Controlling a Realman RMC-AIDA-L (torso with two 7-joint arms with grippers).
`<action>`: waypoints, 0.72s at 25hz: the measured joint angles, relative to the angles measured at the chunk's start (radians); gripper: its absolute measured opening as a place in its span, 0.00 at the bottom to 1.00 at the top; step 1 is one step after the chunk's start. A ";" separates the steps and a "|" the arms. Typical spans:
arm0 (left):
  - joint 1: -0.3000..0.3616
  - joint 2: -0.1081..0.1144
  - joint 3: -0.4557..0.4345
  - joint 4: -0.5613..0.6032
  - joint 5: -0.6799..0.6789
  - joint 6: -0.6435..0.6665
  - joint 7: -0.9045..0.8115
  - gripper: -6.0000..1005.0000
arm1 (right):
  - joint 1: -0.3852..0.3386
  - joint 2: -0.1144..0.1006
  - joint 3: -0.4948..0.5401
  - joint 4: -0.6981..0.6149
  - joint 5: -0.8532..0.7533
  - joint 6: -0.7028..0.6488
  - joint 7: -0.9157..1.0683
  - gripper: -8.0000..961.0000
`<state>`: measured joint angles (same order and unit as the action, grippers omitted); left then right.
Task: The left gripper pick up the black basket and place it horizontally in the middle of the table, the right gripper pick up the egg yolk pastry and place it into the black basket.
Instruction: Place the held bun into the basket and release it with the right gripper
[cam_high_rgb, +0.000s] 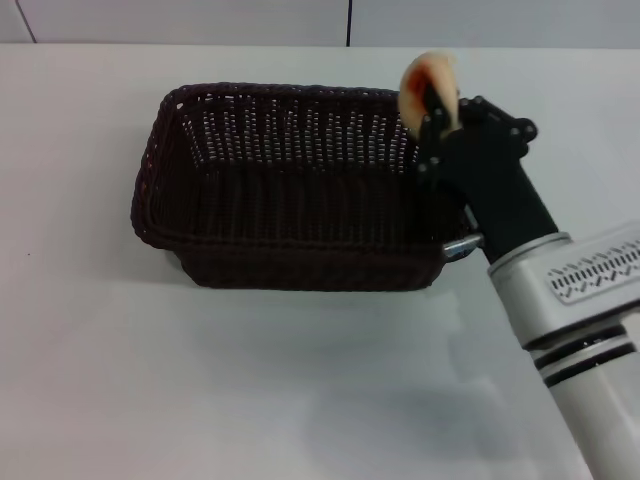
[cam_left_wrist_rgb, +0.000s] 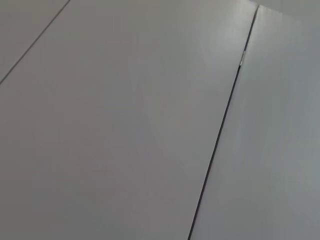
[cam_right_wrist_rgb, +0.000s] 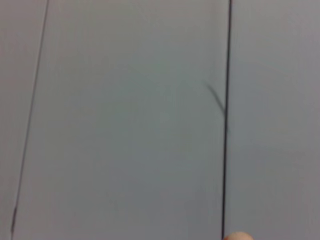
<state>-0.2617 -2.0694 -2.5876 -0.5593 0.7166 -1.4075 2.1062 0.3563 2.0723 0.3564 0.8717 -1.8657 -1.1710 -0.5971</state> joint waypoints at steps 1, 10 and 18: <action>0.000 0.000 0.000 0.001 0.000 -0.001 0.000 0.38 | 0.006 -0.001 0.000 -0.003 0.000 0.012 0.002 0.07; -0.004 0.002 0.010 0.014 0.003 -0.003 0.004 0.38 | 0.019 -0.005 0.014 -0.002 -0.002 0.061 0.035 0.22; -0.005 0.002 0.011 0.010 0.003 -0.005 0.003 0.38 | -0.013 0.001 0.031 -0.010 -0.003 -0.018 0.024 0.40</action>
<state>-0.2670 -2.0677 -2.5770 -0.5488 0.7197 -1.4129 2.1097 0.3429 2.0732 0.3878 0.8618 -1.8683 -1.1887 -0.5735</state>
